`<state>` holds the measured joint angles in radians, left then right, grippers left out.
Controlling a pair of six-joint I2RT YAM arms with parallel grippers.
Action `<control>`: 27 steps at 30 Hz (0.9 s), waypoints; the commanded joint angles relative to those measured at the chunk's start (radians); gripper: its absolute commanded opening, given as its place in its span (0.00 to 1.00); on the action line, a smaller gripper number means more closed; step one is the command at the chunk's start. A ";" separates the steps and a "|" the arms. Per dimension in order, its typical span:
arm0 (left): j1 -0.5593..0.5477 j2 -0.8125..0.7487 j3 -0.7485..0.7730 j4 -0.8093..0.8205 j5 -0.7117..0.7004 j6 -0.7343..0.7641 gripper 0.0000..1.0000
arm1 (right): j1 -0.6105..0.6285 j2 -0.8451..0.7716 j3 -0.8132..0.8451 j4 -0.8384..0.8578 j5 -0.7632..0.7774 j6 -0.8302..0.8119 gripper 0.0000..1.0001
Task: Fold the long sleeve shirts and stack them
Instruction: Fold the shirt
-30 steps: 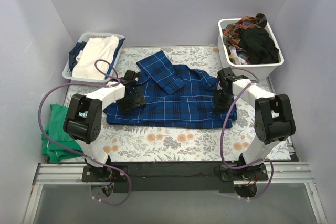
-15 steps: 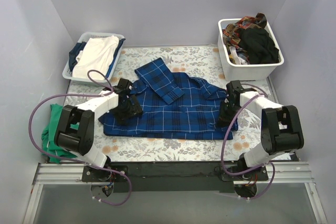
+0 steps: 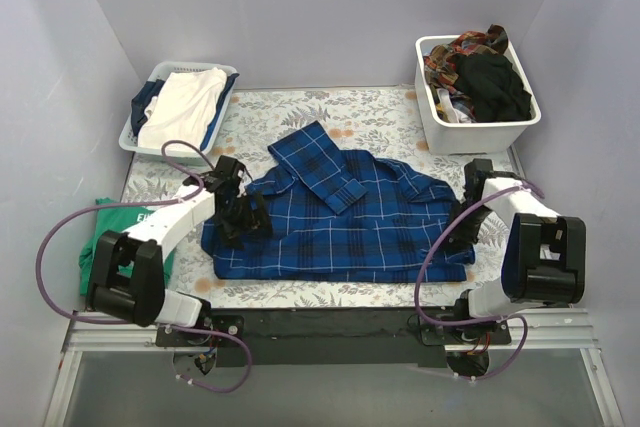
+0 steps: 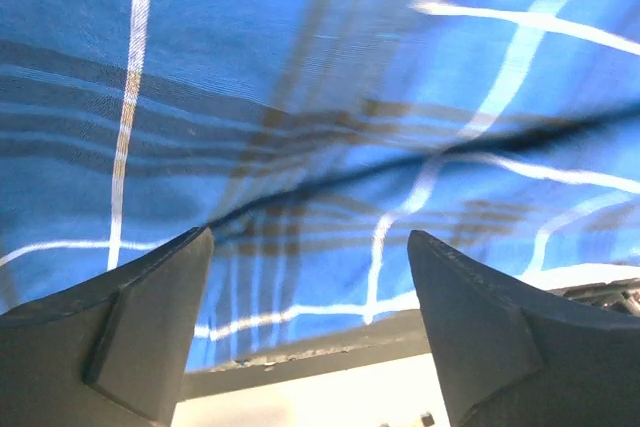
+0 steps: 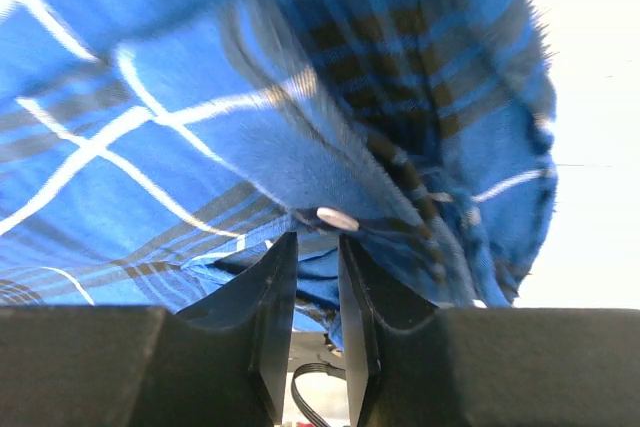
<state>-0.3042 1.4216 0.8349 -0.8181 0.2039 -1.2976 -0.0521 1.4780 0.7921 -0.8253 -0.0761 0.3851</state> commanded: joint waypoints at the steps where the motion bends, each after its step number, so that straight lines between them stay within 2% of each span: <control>1: -0.004 -0.118 0.147 -0.016 -0.049 0.069 0.83 | 0.006 -0.076 0.139 -0.058 0.055 -0.037 0.31; 6: -0.009 -0.014 0.344 0.040 0.035 0.074 0.85 | 0.044 -0.128 0.315 -0.083 0.022 -0.022 0.32; 9: -0.027 0.055 0.391 0.111 0.094 0.055 0.86 | 0.107 -0.125 0.389 -0.080 0.004 -0.029 0.34; 13: -0.094 0.290 0.504 0.089 0.031 0.052 0.86 | 0.178 -0.098 0.447 -0.035 0.025 -0.055 0.37; 15: -0.151 0.347 0.533 0.108 -0.021 0.052 0.86 | 0.198 -0.079 0.467 -0.025 0.033 -0.055 0.37; 17: -0.173 0.408 0.579 0.115 -0.012 0.035 0.86 | 0.221 -0.064 0.493 -0.015 0.041 -0.048 0.37; 27: -0.225 0.482 0.592 0.217 0.012 -0.075 0.87 | 0.258 -0.085 0.444 0.012 0.032 -0.026 0.36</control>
<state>-0.5285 1.9228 1.3899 -0.6678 0.2127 -1.3212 0.1993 1.4204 1.2507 -0.8448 -0.0494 0.3470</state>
